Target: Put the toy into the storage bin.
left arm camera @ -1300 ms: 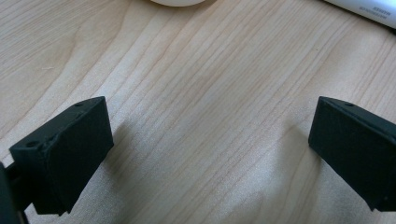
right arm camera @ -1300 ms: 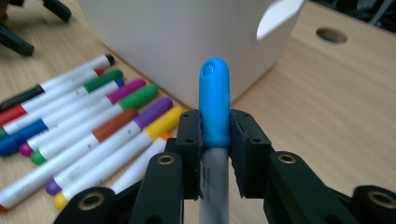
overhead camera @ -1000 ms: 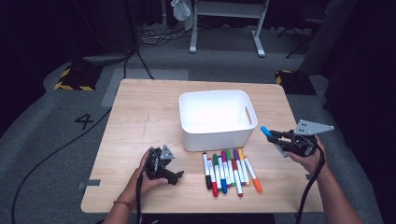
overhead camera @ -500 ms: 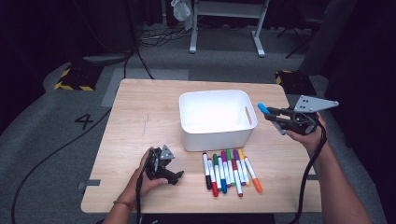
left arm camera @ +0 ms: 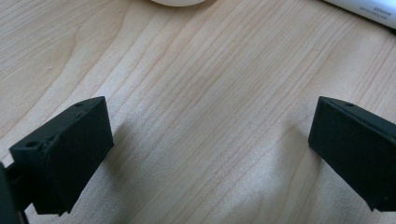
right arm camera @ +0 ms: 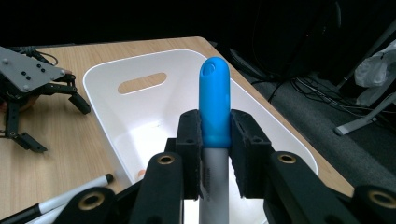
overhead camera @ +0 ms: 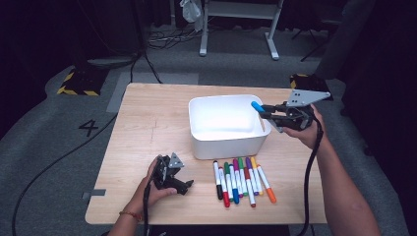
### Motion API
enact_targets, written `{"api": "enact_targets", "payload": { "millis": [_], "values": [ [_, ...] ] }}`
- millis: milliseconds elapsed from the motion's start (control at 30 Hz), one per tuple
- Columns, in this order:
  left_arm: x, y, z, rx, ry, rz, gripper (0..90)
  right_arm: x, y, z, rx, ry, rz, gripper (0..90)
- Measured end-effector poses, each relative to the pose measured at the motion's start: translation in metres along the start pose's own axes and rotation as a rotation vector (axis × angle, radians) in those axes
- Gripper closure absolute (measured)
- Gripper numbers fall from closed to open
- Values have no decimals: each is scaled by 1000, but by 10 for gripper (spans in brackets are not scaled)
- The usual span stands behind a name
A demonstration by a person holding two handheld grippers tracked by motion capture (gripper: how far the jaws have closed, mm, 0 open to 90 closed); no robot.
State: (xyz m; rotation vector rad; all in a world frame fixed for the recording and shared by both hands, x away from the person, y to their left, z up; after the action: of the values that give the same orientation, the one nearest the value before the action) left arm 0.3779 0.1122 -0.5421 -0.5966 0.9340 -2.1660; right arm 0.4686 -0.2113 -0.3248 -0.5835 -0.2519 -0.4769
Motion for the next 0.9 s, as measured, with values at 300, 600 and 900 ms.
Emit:
{"api": "enact_targets", "payload": {
  "millis": [300, 600, 900],
  "values": [
    [0, 0, 0, 0, 0, 1, 0, -8, 34, 17, -31, -38, 57, 749],
    [0, 0, 0, 0, 0, -1, 0, -18, 72, 13, -116, -60, 115, 749],
    [0, 0, 0, 0, 0, -1, 0, -27, 99, -5, -242, -93, 211, 749]
  ]
}}
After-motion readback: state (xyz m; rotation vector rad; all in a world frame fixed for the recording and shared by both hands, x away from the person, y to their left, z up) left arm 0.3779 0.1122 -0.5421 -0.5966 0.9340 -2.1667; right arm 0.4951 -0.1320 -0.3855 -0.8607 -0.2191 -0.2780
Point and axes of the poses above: each handheld gripper's, and its own axes: y roughly forward along the jaws, z roughly out of its top, x roughly to its right, the point moved 5 cm from there along y, roughly forward along the jaws, and after that the axes turned 10 degrees about -y, right-handed, at the moved point
